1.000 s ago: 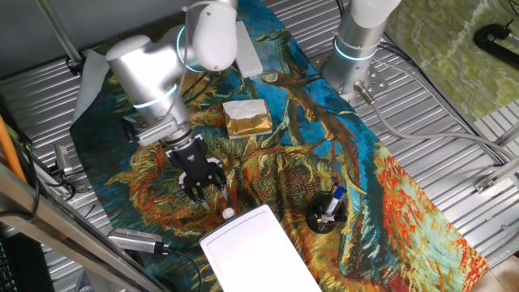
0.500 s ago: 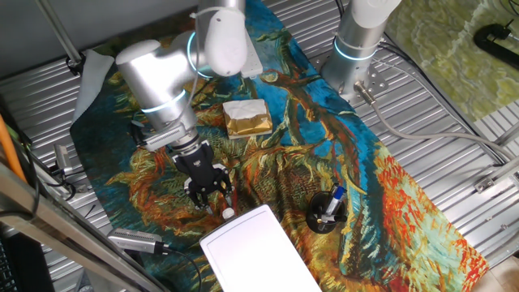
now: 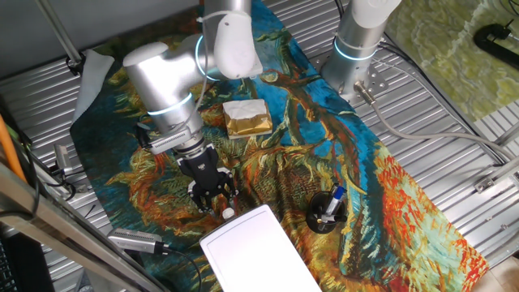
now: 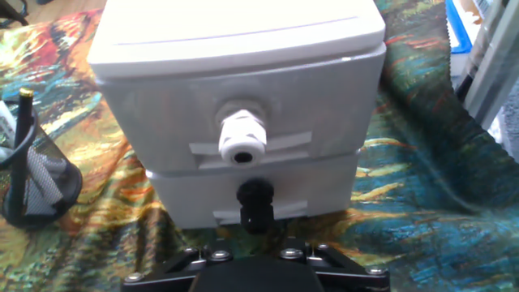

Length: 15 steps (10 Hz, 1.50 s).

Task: Grasp the handle and open the drawer

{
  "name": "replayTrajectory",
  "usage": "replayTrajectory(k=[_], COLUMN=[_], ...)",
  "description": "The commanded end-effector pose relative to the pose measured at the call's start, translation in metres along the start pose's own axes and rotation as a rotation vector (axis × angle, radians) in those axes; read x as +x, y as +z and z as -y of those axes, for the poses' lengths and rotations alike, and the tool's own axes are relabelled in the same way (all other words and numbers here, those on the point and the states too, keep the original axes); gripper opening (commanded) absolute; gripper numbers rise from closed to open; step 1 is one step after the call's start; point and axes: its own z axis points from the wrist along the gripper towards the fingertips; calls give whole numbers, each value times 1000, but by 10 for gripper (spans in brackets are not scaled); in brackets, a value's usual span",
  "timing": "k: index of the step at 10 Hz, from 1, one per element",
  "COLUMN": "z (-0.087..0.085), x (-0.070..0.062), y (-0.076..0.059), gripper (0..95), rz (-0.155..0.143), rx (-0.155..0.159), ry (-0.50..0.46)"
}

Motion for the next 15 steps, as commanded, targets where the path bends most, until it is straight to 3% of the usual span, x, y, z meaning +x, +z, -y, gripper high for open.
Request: replayTrajectory(k=[1, 15], z=[0, 0], x=[-2, -15], y=[2, 16], gripper=[380, 380], rz=[1, 4], rx=[5, 40], ry=[3, 35])
